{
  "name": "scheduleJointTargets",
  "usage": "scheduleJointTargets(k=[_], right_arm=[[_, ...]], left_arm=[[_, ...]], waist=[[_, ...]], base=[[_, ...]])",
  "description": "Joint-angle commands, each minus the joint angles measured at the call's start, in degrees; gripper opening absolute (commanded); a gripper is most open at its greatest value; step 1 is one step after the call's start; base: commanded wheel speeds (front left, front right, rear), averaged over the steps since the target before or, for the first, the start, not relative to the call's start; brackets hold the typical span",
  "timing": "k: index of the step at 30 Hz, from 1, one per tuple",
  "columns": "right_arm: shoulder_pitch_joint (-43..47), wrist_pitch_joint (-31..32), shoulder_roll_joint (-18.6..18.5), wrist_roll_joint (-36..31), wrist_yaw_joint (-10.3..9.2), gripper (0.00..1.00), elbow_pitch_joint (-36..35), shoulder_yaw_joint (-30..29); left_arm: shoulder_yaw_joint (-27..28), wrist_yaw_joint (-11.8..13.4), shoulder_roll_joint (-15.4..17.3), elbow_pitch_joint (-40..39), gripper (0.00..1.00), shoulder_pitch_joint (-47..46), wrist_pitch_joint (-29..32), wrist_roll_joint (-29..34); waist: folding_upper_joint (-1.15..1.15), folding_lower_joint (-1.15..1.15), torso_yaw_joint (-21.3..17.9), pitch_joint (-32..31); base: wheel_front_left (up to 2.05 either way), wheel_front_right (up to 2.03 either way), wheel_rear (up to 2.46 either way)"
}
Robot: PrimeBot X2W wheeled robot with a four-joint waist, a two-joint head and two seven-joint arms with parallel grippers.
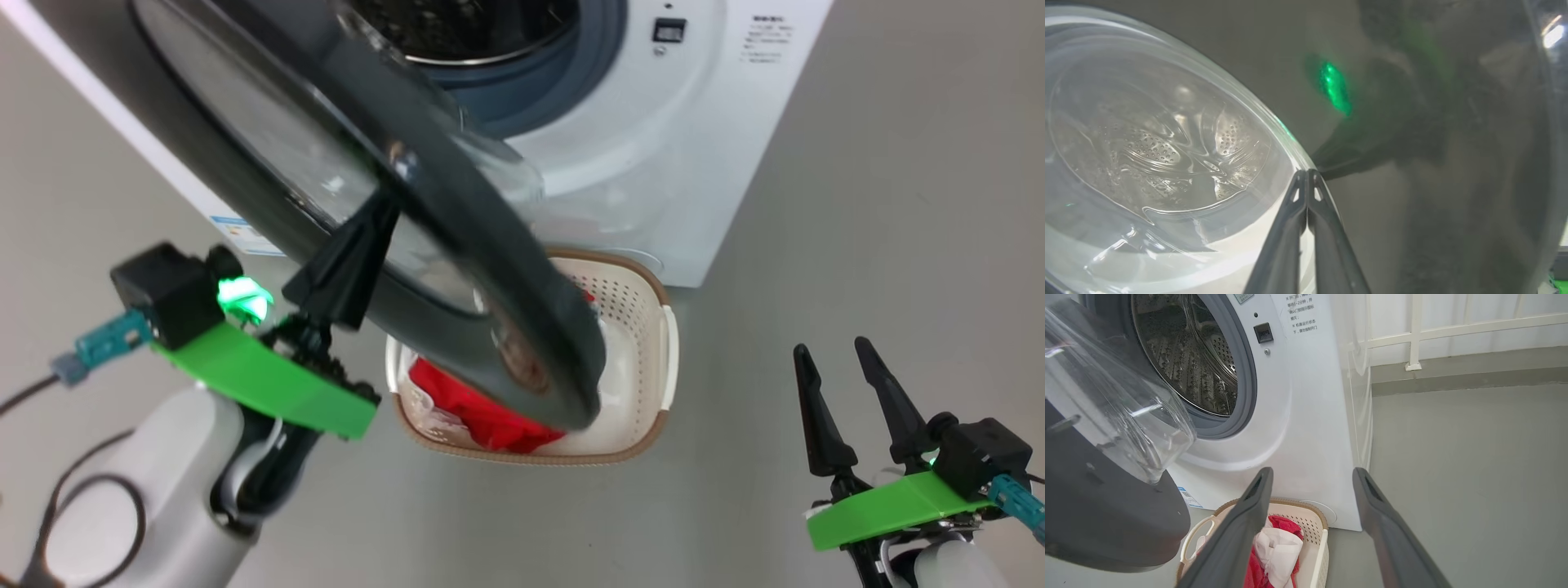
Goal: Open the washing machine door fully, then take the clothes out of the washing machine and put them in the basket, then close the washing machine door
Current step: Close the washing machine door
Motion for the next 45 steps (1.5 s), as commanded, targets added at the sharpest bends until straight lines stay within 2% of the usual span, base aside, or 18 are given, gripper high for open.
scheduleJointTargets(k=[1,14,26,35,45], right_arm=[[-2.0,-0.4,0.0,0.7,0.28,1.0,-1.7,1.3],[-4.0,-0.4,0.0,2.1,0.28,1.0,-2.0,2.0],[-4.9,-0.4,0.0,2.9,0.28,1.0,-2.3,2.5],[-4.7,-0.4,0.0,3.0,0.28,1.0,-2.1,2.4],[-3.4,-0.4,0.0,2.5,0.28,1.0,-1.7,2.2]], left_arm=[[1.5,-0.4,1.1,-0.2,0.0,-4.2,-0.3,-0.5],[0.1,-0.4,-0.5,8.9,0.0,-14.1,-0.3,-2.7],[1.5,-0.4,-1.6,16.2,0.0,-19.9,-0.3,-2.5],[2.6,-0.4,-1.8,17.7,0.0,-18.8,-0.3,-2.0],[3.2,-0.4,-2.4,16.9,0.0,-12.7,-0.3,-1.1]], waist=[[0.0,0.0,-1.9,1.8],[0.0,0.0,-6.1,4.8],[0.0,0.0,-9.1,6.5],[0.0,0.0,-9.3,5.6],[0.0,0.0,-8.4,2.8]], base=[[0.0,0.0,0.0],[0.0,0.0,0.0],[0.0,0.0,0.0],[0.0,0.0,0.0],[0.0,0.0,0.0]])
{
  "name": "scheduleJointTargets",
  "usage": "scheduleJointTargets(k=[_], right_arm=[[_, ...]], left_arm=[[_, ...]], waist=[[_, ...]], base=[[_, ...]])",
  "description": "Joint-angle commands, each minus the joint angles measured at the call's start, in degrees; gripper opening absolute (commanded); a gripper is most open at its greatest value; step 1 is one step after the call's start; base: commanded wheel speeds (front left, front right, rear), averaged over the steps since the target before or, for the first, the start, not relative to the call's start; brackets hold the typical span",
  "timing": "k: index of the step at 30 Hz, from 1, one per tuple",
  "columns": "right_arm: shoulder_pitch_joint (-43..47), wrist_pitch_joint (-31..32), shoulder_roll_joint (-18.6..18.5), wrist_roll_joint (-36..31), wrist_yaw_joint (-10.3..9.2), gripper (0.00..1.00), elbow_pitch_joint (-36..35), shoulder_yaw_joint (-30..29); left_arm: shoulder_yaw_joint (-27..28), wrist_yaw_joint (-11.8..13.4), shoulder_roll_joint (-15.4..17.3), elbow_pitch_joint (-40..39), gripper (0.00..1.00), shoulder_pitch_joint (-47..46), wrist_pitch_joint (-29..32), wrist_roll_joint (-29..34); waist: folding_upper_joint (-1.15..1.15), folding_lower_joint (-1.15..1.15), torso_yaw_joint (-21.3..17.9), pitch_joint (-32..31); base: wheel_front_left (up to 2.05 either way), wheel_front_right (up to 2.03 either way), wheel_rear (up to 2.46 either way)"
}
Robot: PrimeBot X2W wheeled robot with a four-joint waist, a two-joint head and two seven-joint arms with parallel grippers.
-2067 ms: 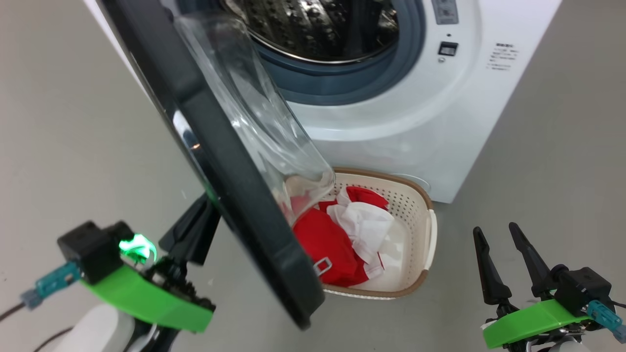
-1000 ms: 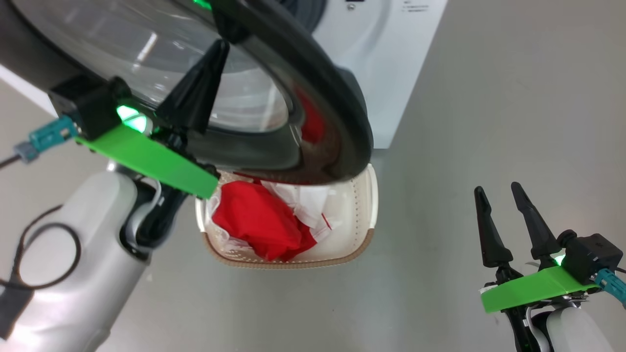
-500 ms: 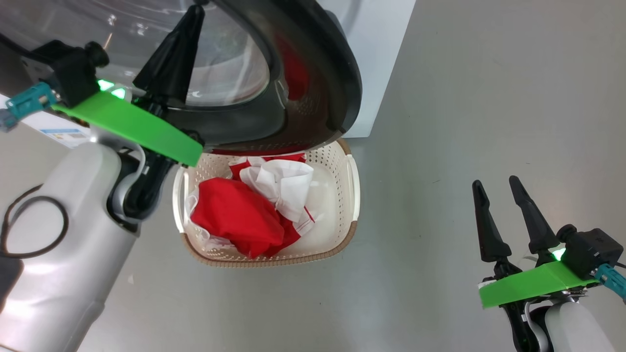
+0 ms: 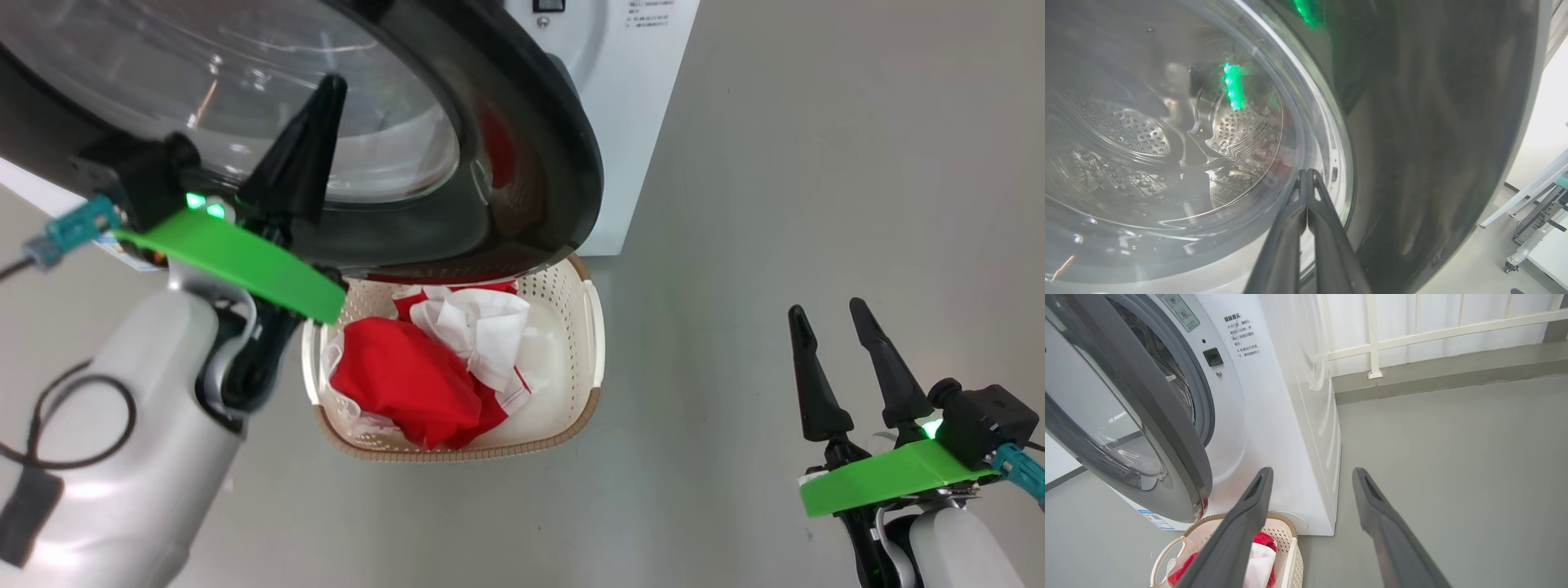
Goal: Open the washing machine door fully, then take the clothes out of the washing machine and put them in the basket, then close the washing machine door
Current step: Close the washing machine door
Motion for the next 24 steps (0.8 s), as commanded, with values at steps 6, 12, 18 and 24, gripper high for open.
scheduleJointTargets(k=[6,12,18,24], right_arm=[[1.4,-0.4,0.0,-0.7,0.28,1.0,-1.1,0.8],[2.5,-0.4,0.0,-0.9,0.28,1.0,-1.1,0.4],[3.6,-0.4,0.0,-0.9,0.28,1.0,-1.0,0.0],[4.7,-0.4,0.0,-0.9,0.28,1.0,-0.9,-0.2]], left_arm=[[3.4,-0.3,2.1,-2.1,0.05,4.4,-0.3,2.5],[8.5,-0.3,1.3,-2.9,0.33,11.4,-0.3,2.8],[13.6,-0.3,0.5,-2.4,0.6,18.3,-0.3,5.1],[19.0,-0.3,-0.9,-2.8,0.99,24.8,-0.3,8.7]], waist=[[0.0,0.0,0.6,-2.1],[0.0,0.0,0.7,-4.0],[0.0,0.0,0.9,-5.5],[0.0,0.0,0.9,-7.3]], base=[[0.0,0.0,0.0],[0.0,0.0,0.0],[0.0,0.0,0.0],[0.0,0.0,0.0]])
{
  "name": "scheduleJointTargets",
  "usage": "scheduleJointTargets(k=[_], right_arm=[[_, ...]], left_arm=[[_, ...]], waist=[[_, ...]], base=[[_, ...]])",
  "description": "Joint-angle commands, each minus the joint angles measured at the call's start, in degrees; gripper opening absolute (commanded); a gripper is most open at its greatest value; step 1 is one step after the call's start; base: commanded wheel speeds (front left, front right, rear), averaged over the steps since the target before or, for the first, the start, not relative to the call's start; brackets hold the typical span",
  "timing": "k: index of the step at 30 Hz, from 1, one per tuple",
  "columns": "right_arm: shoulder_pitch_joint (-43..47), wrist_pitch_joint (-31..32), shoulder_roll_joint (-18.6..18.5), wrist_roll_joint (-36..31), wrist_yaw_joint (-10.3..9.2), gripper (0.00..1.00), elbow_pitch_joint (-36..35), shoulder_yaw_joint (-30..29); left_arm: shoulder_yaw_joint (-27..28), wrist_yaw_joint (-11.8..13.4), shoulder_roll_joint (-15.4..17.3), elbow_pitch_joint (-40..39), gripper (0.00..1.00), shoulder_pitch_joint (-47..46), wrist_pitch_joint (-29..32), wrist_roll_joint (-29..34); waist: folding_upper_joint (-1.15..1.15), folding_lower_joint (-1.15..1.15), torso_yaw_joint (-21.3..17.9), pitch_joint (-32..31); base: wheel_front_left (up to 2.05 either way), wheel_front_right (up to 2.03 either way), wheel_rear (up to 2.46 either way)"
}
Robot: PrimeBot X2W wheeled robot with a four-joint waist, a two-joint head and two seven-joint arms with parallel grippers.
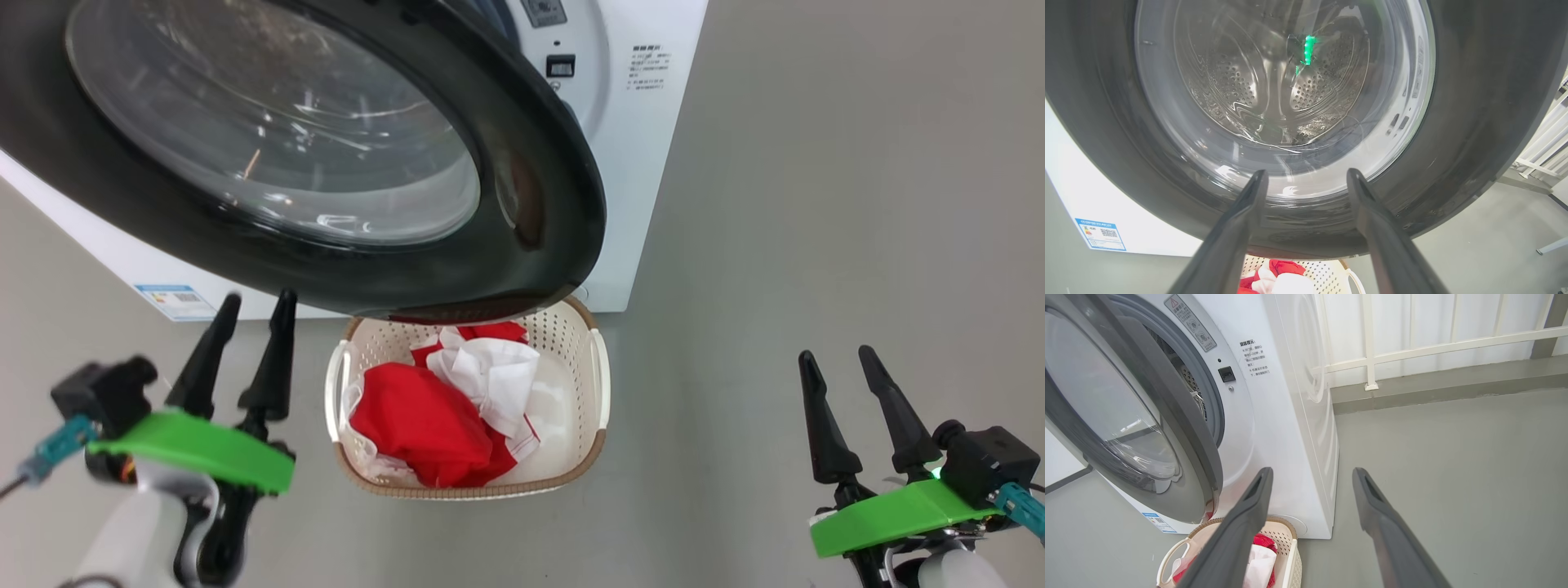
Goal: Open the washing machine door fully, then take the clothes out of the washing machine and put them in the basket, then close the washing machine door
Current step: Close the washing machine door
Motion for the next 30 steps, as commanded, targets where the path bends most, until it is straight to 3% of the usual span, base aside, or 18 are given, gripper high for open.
scheduleJointTargets(k=[1,18,30], right_arm=[[0.3,-0.4,-0.1,-0.5,0.28,1.0,-1.3,1.1],[4.1,-0.4,-0.1,-1.1,0.28,1.0,-1.7,0.3],[5.7,-0.4,-0.1,-1.0,0.28,1.0,-1.6,0.0]], left_arm=[[2.9,-0.3,1.6,-1.4,1.0,0.7,-0.3,0.9],[16.8,-0.3,-2.3,-7.0,1.0,15.5,-0.3,14.4],[20.0,-0.3,-5.6,-9.5,1.0,20.4,-0.3,19.1]], waist=[[0.0,0.0,-0.1,-0.7],[0.0,0.0,-0.5,-4.3],[0.0,0.0,0.0,-5.5]], base=[[0.0,0.0,0.0],[0.0,0.0,0.0],[0.0,0.0,0.0]])
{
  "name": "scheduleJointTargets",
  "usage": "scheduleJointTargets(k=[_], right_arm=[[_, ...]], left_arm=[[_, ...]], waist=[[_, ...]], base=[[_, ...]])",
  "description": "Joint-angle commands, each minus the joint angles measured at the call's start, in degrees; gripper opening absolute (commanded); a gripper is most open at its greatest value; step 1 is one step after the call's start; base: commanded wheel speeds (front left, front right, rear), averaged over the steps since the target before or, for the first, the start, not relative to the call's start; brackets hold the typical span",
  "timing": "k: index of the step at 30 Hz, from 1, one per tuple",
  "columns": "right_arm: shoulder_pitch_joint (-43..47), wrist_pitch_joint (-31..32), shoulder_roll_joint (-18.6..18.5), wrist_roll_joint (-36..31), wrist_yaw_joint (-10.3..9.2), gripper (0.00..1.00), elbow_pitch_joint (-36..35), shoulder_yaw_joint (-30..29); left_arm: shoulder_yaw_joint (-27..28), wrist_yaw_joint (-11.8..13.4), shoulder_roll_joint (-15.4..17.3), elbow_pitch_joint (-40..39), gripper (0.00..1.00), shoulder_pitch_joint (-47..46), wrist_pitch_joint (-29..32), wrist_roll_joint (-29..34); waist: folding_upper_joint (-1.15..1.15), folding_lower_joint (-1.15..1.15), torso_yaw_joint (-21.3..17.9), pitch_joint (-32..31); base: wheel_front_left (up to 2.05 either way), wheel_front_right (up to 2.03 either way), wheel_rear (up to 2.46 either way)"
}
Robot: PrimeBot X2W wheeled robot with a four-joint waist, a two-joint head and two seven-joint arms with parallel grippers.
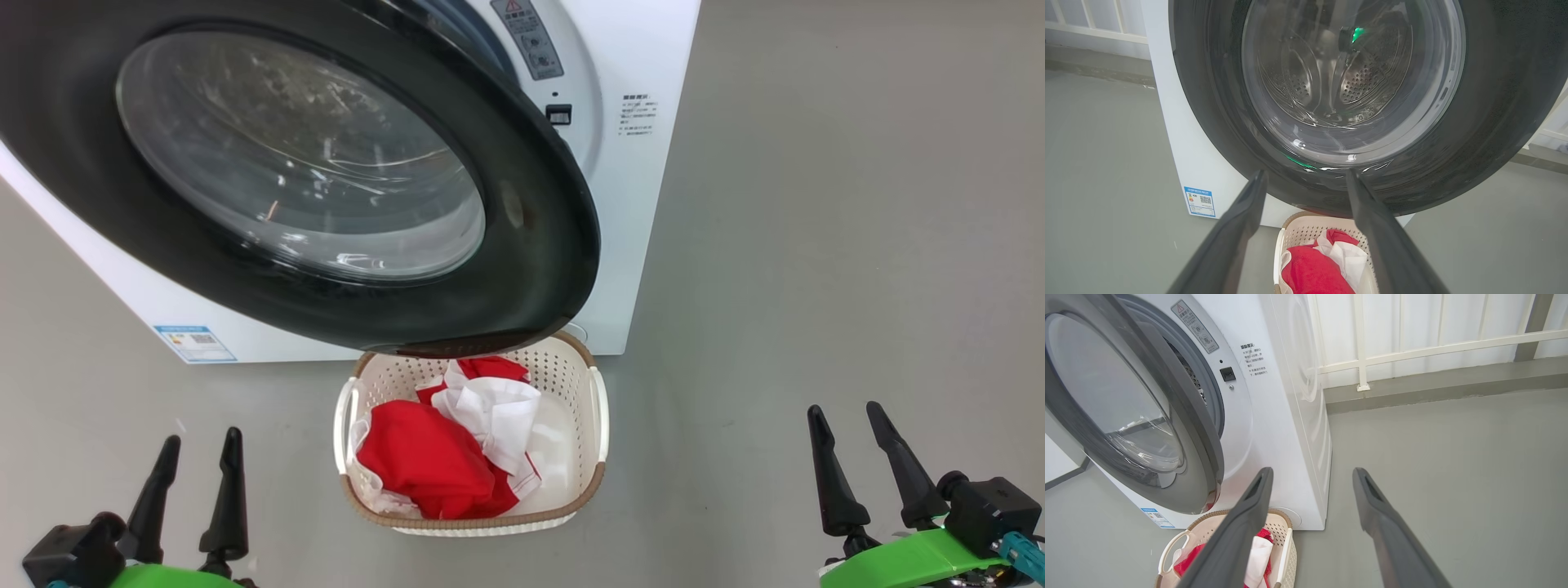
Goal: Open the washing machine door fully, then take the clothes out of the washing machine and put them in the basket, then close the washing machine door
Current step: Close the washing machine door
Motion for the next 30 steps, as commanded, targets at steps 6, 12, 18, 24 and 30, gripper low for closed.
scheduleJointTargets(k=[6,12,18,24,30], right_arm=[[-0.2,-0.4,-0.5,-0.7,0.28,1.0,-1.5,1.3],[-0.8,-0.4,-0.5,-0.7,0.28,0.5,-1.8,1.4],[-4.0,-0.4,-0.5,-0.2,0.28,0.0,-1.7,4.1],[-9.2,-0.4,-0.5,0.6,0.28,0.0,-1.4,6.8],[-15.3,-0.4,-0.5,1.2,0.28,0.0,-0.4,9.5]], left_arm=[[2.5,-0.3,0.5,-1.7,1.0,-0.6,-0.3,1.0],[2.2,-0.3,0.3,-1.8,1.0,-0.8,-0.3,1.2],[1.6,-0.3,-1.0,-2.1,1.0,-1.0,-0.3,1.4],[0.4,-0.3,-2.0,-2.1,1.0,-1.8,-0.3,1.3],[0.1,-0.3,-3.1,-2.6,1.0,-2.8,-0.3,0.8]], waist=[[0.0,0.0,0.5,-0.2],[0.0,0.0,1.3,0.0],[0.0,0.0,3.0,0.5],[0.0,0.0,5.7,1.2],[0.0,0.0,8.4,2.8]], base=[[0.0,0.0,0.0],[0.0,0.0,0.0],[0.0,0.0,0.0],[0.0,0.0,0.0],[0.0,0.0,0.0]])
